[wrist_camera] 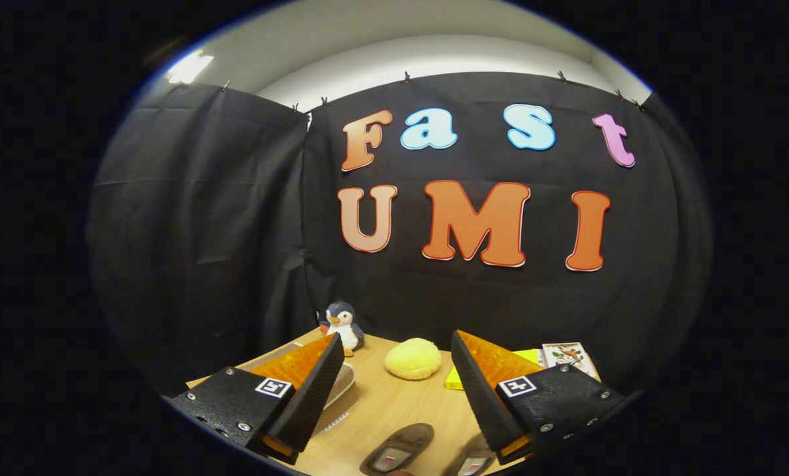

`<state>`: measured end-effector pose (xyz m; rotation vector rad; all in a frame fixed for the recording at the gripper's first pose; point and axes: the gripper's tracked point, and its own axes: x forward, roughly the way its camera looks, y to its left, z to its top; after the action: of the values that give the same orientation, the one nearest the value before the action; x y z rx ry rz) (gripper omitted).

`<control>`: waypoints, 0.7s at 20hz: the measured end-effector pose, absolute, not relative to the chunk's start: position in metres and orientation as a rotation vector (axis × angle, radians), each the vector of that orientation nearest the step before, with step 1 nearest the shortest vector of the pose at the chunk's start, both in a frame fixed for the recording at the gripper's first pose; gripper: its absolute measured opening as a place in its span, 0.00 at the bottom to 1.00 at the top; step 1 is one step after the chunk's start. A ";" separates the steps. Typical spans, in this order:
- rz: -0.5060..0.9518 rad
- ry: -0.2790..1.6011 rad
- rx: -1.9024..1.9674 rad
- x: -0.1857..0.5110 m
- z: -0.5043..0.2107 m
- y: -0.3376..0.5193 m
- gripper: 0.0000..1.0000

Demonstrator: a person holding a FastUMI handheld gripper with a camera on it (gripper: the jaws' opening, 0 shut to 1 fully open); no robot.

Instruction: Open the storage box then place both shoes into the box .Put the left shoe in first, then the right shoe, with the right side of both shoes facing outward in a uniform manner.

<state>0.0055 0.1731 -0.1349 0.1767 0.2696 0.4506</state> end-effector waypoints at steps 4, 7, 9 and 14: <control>0.546 0.419 0.220 -0.005 -0.190 0.217 0.98; 0.629 0.581 0.298 -0.020 -0.235 0.252 0.98; 0.688 0.677 0.358 -0.033 -0.262 0.272 0.98; 0.861 0.877 0.548 -0.068 -0.303 0.325 0.97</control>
<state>-0.0678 0.3252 -0.3032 0.5485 0.8765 0.8610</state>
